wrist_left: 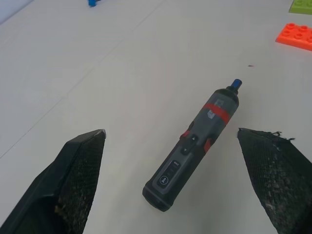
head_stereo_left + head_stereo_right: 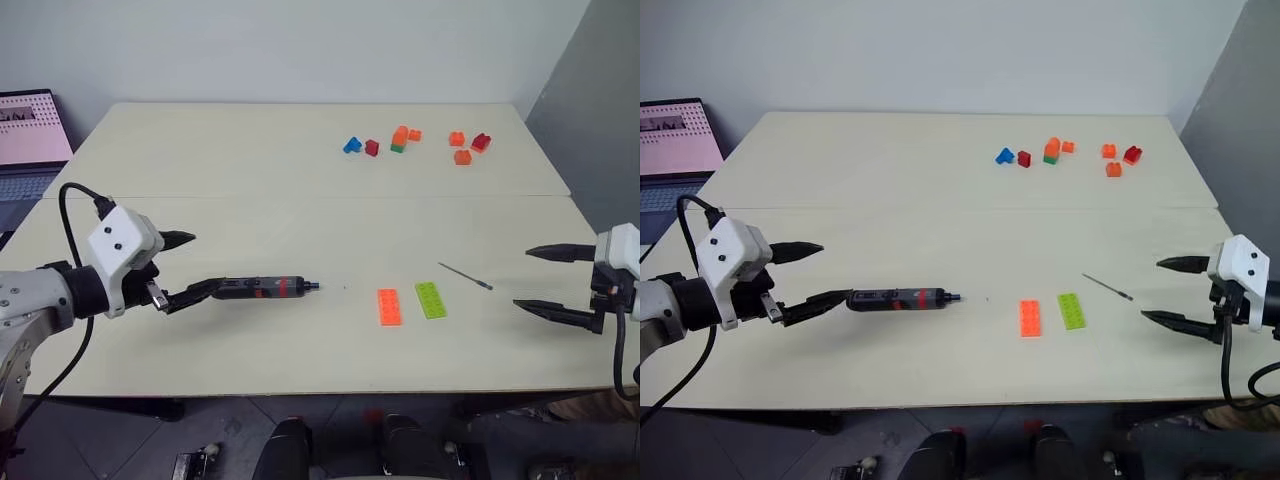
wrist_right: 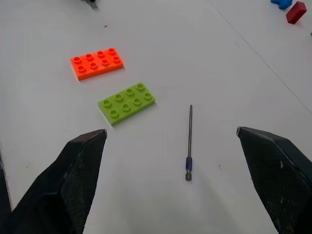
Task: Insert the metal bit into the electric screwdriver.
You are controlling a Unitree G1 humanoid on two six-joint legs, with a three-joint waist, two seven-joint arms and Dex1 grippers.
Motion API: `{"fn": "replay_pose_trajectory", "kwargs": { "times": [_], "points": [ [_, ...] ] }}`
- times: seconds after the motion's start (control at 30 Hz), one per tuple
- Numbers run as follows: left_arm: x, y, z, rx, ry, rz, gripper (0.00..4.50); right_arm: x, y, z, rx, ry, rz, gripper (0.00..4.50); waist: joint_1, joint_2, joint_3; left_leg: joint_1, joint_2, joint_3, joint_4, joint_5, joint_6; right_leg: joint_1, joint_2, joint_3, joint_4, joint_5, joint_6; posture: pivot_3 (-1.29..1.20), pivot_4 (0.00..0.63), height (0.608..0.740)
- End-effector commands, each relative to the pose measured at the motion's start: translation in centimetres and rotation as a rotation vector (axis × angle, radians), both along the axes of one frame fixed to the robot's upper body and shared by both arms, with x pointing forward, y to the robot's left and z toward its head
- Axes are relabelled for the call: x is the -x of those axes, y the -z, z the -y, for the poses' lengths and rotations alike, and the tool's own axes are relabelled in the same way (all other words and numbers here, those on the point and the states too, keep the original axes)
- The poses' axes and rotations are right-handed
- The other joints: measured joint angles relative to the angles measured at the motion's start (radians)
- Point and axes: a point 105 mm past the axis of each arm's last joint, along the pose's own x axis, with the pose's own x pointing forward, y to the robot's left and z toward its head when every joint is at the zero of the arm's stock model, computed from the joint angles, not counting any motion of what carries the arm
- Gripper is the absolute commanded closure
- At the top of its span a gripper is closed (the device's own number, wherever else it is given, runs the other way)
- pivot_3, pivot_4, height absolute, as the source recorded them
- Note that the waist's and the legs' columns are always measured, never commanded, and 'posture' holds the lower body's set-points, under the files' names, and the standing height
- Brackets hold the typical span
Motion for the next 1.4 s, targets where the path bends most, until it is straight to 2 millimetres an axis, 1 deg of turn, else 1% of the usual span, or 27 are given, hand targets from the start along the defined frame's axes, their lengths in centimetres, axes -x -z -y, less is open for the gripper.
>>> {"fn": "replay_pose_trajectory", "kwargs": {
  "times": [0.03, 0.27, 0.37, 0.47, 0.53, 0.6, 0.67, 0.73, 0.83, 0.87, 0.93, 0.97, 1.0, 1.1, 1.17, 1.3, 1.4],
  "points": [
    [0.1, -0.8, 0.6, -0.015, 0.045, 0.047, 0.01, -0.2, -1.0, 0.0, 0.026, -0.006, 0.048, 0.00, 0.000, 0.000, 0.000, 0.000, 0.000, 0.000, 0.000, 0.000, 0.000, 0.000, 0.000, 0.000, 0.000, 0.000, 0.000, 0.00, 0.150, 0.740],
    [0.3, -0.7, 1.2, -0.027, 0.066, 0.036, 0.01, 0.0, -0.6, -0.2, 0.022, -0.004, 0.049, 0.00, 0.000, 0.000, 0.000, 0.000, 0.000, 0.000, 0.000, 0.000, 0.000, 0.000, 0.000, 0.000, 0.000, 0.000, 0.000, 0.00, 0.150, 0.740],
    [0.3, -1.1, 1.9, -0.008, 0.109, 0.059, 0.01, 0.2, -0.3, -0.6, 0.017, 0.002, 0.057, 0.00, 0.000, 0.000, 0.000, 0.000, 0.000, 0.000, 0.000, 0.000, 0.000, 0.000, 0.000, 0.000, 0.000, 0.000, 0.000, 0.00, 0.150, 0.740],
    [0.5, -0.8, 2.1, -0.055, 0.164, 0.032, 0.01, 0.3, -0.5, -0.9, -0.015, 0.024, 0.064, 0.00, 0.000, 0.000, 0.000, 0.000, 0.000, 0.000, 0.000, 0.000, 0.000, 0.000, 0.000, 0.000, 0.000, 0.000, 0.000, 0.00, 0.150, 0.740],
    [0.7, -0.7, 2.8, -0.052, 0.211, 0.009, 0.01, 0.5, -0.3, -1.3, -0.047, 0.044, 0.063, 0.00, 0.000, 0.000, 0.000, 0.000, 0.000, 0.001, 0.000, 0.000, 0.000, 0.000, 0.000, 0.001, 0.000, 0.000, 0.000, 0.00, 0.150, 0.740],
    [0.9, -1.0, 3.8, -0.031, 0.257, 0.003, 0.01, 0.9, 0.0, -1.7, -0.066, 0.058, 0.057, 0.00, 0.000, 0.000, 0.000, 0.000, 0.000, 0.000, 0.000, 0.000, 0.000, 0.000, 0.000, 0.000, 0.000, 0.000, 0.000, 0.00, 0.150, 0.740],
    [1.3, -1.0, 5.0, -0.047, 0.319, 0.012, 0.01, 1.3, 0.4, -2.3, -0.085, 0.079, 0.045, 0.00, 0.001, 0.000, 0.000, 0.000, 0.000, 0.000, 0.000, 0.000, 0.000, 0.000, 0.000, 0.000, 0.000, 0.000, 0.000, 0.00, 0.150, 0.740],
    [2.3, -0.8, 7.3, -0.036, 0.437, -0.002, 0.01, 1.5, 1.7, -3.4, -0.104, 0.145, 0.030, 0.00, 0.001, 0.000, 0.000, 0.000, 0.000, 0.000, 0.000, 0.000, 0.000, 0.000, 0.000, 0.000, 0.000, 0.000, 0.000, 0.00, 0.150, 0.740],
    [3.5, -0.5, 9.3, -0.028, 0.564, -0.024, 0.01, 2.0, 3.0, -4.9, -0.144, 0.236, 0.022, 0.00, 0.002, 0.000, 0.000, -0.001, 0.000, -0.001, 0.000, 0.000, 0.000, 0.000, 0.001, 0.000, 0.000, 0.000, 0.000, 0.00, 0.150, 0.740],
    [3.7, -0.4, 9.7, -0.028, 0.590, -0.036, 0.01, 2.0, 3.5, -5.2, -0.148, 0.280, 0.017, 0.00, 0.002, 0.000, 0.000, -0.001, 0.000, -0.001, 0.000, 0.000, 0.000, 0.000, 0.000, 0.000, 0.000, 0.000, 0.000, 0.00, 0.150, 0.740],
    [3.9, 0.0, 10.2, -0.034, 0.628, -0.046, 0.01, 2.5, 4.6, -6.6, -0.189, 0.314, -0.017, 0.00, 0.001, 0.000, 0.000, -0.001, 0.000, -0.001, 0.000, 0.000, 0.000, 0.000, 0.001, 0.000, 0.001, 0.000, 0.000, 0.00, 0.150, 0.740],
    [4.0, 0.2, 10.4, -0.036, 0.645, -0.051, 0.01, 2.6, 5.1, -6.9, -0.200, 0.341, -0.031, 0.00, 0.000, 0.000, 0.000, -0.001, -0.001, 0.000, 0.000, 0.000, 0.000, 0.000, 0.001, 0.000, 0.001, 0.000, 0.001, 0.00, 0.150, 0.740],
    [4.2, 0.5, 10.7, -0.040, 0.672, -0.059, 0.01, 2.6, 5.7, -7.6, -0.221, 0.366, -0.033, 0.00, -0.001, 0.000, 0.000, 0.000, -0.001, 0.000, 0.000, 0.000, 0.000, 0.000, 0.002, 0.001, 0.001, -0.002, 0.005, 0.00, 0.150, 0.740],
    [4.6, 1.0, 11.5, -0.026, 0.727, -0.077, 0.01, 2.3, 7.3, -9.6, -0.275, 0.431, -0.031, 0.00, -0.001, -0.001, -0.001, 0.000, 0.000, -0.001, 0.000, 0.000, 0.000, 0.000, 0.006, 0.001, 0.001, -0.002, 0.004, 0.00, 0.150, 0.740],
    [4.4, 1.1, 11.7, -0.035, 0.739, -0.068, 0.01, 1.7, 7.9, -10.0, -0.271, 0.458, -0.018, 0.00, -0.001, -0.001, -0.001, 0.000, 0.000, -0.001, 0.000, 0.000, 0.000, -0.001, 0.006, 0.001, 0.001, -0.001, 0.003, 0.00, 0.150, 0.740],
    [4.3, 1.4, 11.9, -0.046, 0.753, -0.062, 0.01, 0.4, 9.1, -9.9, -0.256, 0.523, 0.010, 0.00, -0.001, -0.001, -0.001, 0.001, 0.000, 0.000, 0.001, 0.000, 0.000, -0.001, 0.007, 0.002, 0.001, -0.001, 0.003, 0.00, 0.150, 0.740],
    [4.3, 1.7, 12.1, -0.056, 0.757, -0.053, 0.01, -1.0, 10.0, -9.5, -0.244, 0.575, 0.038, 0.00, -0.001, -0.001, -0.001, 0.000, 0.000, 0.000, 0.001, 0.000, 0.000, -0.001, 0.007, 0.002, 0.001, -0.001, 0.003, 0.00, 0.150, 0.740]
  ]
}}
